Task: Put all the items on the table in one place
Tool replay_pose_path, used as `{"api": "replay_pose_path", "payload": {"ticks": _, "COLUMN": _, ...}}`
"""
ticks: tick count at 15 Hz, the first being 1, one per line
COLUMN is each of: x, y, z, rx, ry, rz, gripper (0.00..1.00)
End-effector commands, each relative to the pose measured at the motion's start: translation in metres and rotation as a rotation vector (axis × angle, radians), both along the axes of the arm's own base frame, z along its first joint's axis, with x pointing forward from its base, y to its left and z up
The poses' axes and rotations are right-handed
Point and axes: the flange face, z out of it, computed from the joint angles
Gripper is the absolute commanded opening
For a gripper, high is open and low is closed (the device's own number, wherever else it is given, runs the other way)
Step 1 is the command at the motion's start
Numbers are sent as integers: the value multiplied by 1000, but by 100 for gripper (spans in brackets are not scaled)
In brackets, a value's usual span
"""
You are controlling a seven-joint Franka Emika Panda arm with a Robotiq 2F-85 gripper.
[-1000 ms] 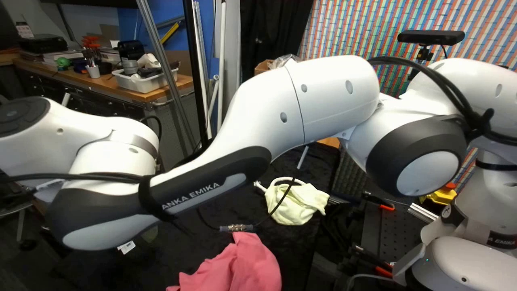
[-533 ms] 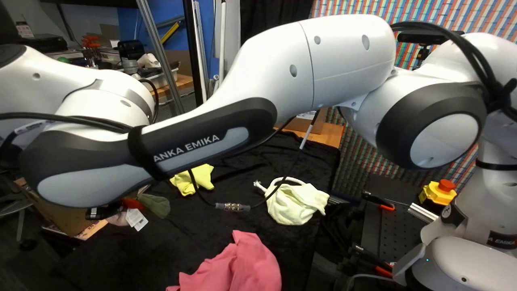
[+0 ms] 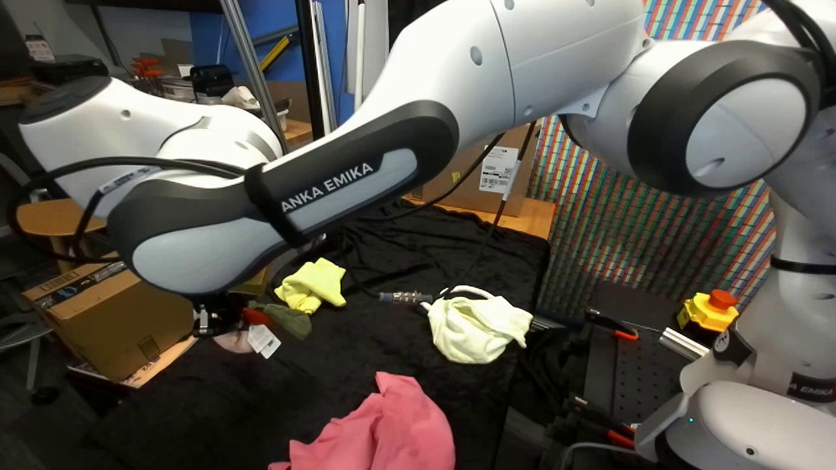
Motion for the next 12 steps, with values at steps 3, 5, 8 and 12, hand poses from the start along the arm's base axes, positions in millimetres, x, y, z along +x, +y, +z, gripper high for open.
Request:
{"api": "replay_pose_path", "payload": {"ticks": 3, "x": -24, "y": -43, "z": -11, "rx": 40, "ry": 62, "rz": -35, "gripper": 5}}
{"api": "replay_pose_path", "payload": {"ticks": 5, "x": -32, "y": -60, "z": -20, "rx": 54, "ry": 80, "rz": -67, "gripper": 5}}
{"api": "replay_pose_path", "payload": {"ticks": 8, "x": -46, "y": -86, "z": -34, "rx": 82, "ry": 101, "rz": -116, "gripper": 5}}
{"api": "replay_pose_path", "payload": {"ticks": 12, "x": -68, "y": -120, "z": -42, "rx": 125, "ry": 97, "rz": -205, "gripper": 5}}
